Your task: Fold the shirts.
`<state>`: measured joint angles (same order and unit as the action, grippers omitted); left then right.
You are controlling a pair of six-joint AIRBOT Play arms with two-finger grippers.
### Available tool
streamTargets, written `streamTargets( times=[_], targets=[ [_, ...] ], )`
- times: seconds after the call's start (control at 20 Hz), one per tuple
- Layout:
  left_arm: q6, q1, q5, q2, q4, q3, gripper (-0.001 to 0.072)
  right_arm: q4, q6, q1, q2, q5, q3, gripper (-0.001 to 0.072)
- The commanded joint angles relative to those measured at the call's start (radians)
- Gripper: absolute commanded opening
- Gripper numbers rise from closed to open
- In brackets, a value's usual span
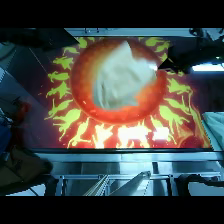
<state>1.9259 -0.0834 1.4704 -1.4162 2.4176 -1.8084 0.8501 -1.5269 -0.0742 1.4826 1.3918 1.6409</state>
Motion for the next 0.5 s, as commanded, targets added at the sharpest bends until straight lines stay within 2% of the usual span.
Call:
streamTargets(
  times=[0.0, 0.05, 0.1, 0.15, 0.25, 0.45],
  targets=[
    [-0.068, -0.097, 0.002, 0.034, -0.178, 0.153, 0.0714, 0.019, 0.013, -0.071, -0.06, 0.151, 0.0, 0.0027],
    [-0.094, -0.104, 0.019, 0.034, -0.216, 0.197, 0.0714, 0.033, 0.013, -0.082, -0.062, 0.186, 0.0, 0.0115],
    [-0.127, -0.1, 0.046, 0.035, -0.237, 0.238, 0.0714, 0.077, 0.013, -0.089, -0.062, 0.223, -0.001, 0.0433],
    [-0.162, -0.09, 0.078, 0.035, -0.248, 0.276, 0.0713, 0.134, 0.013, -0.089, -0.062, 0.248, -0.009, 0.063],
    [-0.201, -0.081, 0.111, 0.041, -0.242, 0.371, 0.0713, 0.194, 0.013, -0.086, -0.065, 0.254, -0.066, 0.0638],
    [-0.219, -0.166, -0.161, 0.082, -0.233, 0.637, 0.0713, 0.158, 0.045, -0.064, -0.059, 0.051, -0.345, 0.0632]
  ],
)
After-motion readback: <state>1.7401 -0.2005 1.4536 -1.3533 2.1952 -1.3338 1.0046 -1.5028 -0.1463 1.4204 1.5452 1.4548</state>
